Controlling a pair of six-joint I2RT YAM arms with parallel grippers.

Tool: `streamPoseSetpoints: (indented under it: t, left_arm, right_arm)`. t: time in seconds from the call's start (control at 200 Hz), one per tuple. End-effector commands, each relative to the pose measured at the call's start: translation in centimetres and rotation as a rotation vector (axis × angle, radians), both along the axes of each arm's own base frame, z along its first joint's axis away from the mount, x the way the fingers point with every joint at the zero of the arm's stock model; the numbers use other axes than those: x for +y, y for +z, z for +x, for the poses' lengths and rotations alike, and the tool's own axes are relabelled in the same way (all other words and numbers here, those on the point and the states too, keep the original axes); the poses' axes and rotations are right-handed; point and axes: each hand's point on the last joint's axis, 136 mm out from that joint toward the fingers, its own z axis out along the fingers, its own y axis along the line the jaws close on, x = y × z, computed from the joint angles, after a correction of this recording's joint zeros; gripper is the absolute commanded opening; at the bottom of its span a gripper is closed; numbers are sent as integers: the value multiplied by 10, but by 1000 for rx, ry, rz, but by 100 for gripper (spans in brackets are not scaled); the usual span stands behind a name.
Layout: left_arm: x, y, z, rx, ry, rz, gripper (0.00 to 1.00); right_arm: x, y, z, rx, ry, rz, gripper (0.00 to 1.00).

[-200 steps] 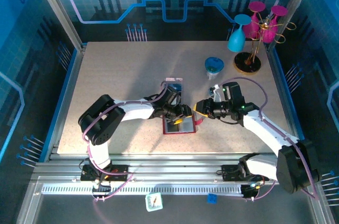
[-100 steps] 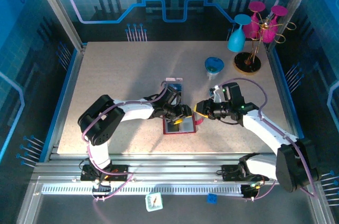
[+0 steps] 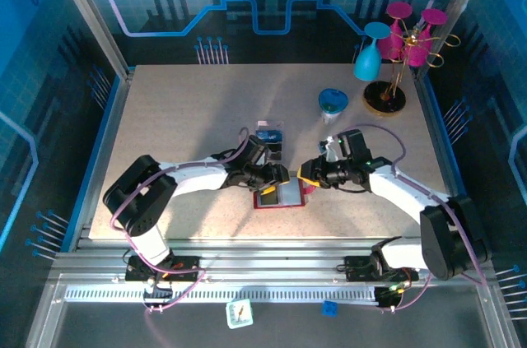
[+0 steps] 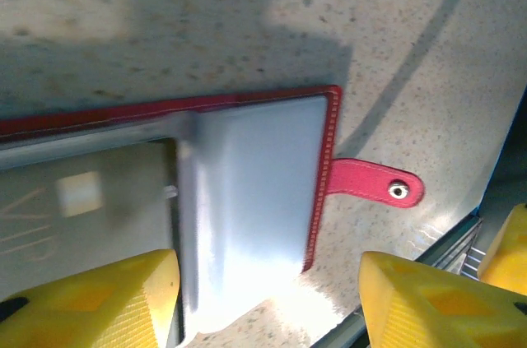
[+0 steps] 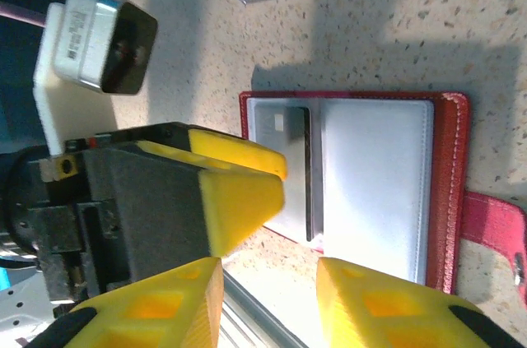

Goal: Take the credit cards out of the card holder

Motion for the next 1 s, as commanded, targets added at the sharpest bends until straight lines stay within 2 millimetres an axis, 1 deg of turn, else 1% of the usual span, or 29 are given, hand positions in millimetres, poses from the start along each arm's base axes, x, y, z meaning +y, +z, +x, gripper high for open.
streamPoseSetpoints:
  t: [0.0,0.18,0.305,0.425,0.55,0.685,0.83,0.995]
  left_arm:
    - [20,-1,-3,-11,17,32,60]
    - [40,-5,-7,0,54,43,59]
    - [48,-7,-10,5,67,49,56]
    - [48,-9,-12,12,67,47,48]
    - [51,-9,-11,15,77,57,36]
    - [52,-11,-11,25,79,69,24]
    - [54,-16,-14,42,80,79,15]
    - [56,-22,-18,59,77,88,7]
  right_arm:
    - [16,3,3,-17,46,17,35]
    - [36,-11,0,14,92,15,35]
    - [48,-22,-2,35,118,15,35]
    - [56,-33,-4,60,135,17,34]
    - [61,-41,-4,75,144,12,33]
    - [64,-49,0,87,146,0,32]
    - [69,-54,3,99,155,-2,31]
    - [76,-57,2,108,173,0,30]
